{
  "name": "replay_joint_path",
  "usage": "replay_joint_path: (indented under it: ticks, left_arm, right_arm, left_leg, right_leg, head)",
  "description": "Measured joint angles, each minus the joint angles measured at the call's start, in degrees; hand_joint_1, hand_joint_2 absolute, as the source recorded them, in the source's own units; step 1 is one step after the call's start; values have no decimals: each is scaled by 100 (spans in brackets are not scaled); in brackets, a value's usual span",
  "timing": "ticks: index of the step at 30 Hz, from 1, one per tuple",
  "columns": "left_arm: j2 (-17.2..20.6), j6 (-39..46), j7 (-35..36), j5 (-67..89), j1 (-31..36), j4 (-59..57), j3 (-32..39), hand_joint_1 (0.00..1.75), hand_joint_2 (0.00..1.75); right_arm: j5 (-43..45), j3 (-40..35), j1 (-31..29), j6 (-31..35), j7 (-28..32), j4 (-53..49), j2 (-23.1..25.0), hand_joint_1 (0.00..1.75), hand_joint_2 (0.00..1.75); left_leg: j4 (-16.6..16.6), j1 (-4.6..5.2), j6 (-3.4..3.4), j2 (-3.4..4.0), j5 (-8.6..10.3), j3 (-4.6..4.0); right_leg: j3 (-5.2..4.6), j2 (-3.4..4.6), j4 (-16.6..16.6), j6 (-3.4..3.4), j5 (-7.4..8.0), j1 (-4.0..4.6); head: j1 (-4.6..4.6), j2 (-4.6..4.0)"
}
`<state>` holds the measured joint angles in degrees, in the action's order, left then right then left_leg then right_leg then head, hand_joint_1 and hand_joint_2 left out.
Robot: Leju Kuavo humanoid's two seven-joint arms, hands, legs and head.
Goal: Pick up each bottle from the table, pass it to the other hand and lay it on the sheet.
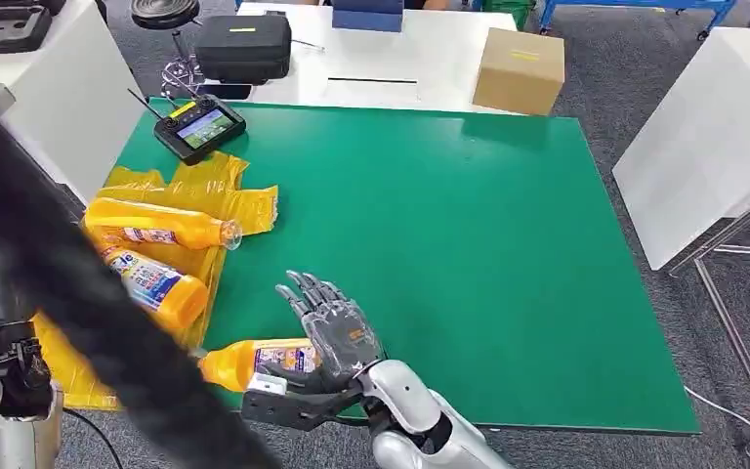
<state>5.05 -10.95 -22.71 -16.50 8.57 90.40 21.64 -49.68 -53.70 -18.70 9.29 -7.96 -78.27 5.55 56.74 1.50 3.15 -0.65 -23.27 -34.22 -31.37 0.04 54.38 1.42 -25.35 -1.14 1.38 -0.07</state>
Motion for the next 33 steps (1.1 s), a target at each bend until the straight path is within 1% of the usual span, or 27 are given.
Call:
replay_joint_path:
  ticks: [5,6,16,33]
  left_arm:
    - [0,-18,-2,13,88,-92,4,0,0]
    - [0,-20,-2,15,109,-112,2,0,0]
    - [0,-61,-65,0,171,-315,39,0,0]
    - [0,-87,-122,-20,162,-433,57,0,0]
  right_arm:
    - [-31,-2,55,-112,-85,112,-11,0,0]
    - [-57,-2,55,-125,-92,142,-11,0,175]
    - [-542,-2,131,-232,-205,483,-44,0,175]
    - [-794,-28,149,-310,-236,920,-53,0,175]
  left_leg:
    - [0,-1,-1,0,-1,-2]
    - [0,-1,-1,0,-1,-2]
    - [0,-1,-1,0,-1,-4]
    - [0,0,-1,0,-1,-5]
  right_leg:
    - [-7,0,0,-1,-1,0]
    - [-6,0,0,-1,-1,0]
    - [3,0,1,0,0,0]
    - [-1,0,0,0,0,0]
  head:
    - [0,0]
    - [0,0]
    - [0,0]
    - [0,0]
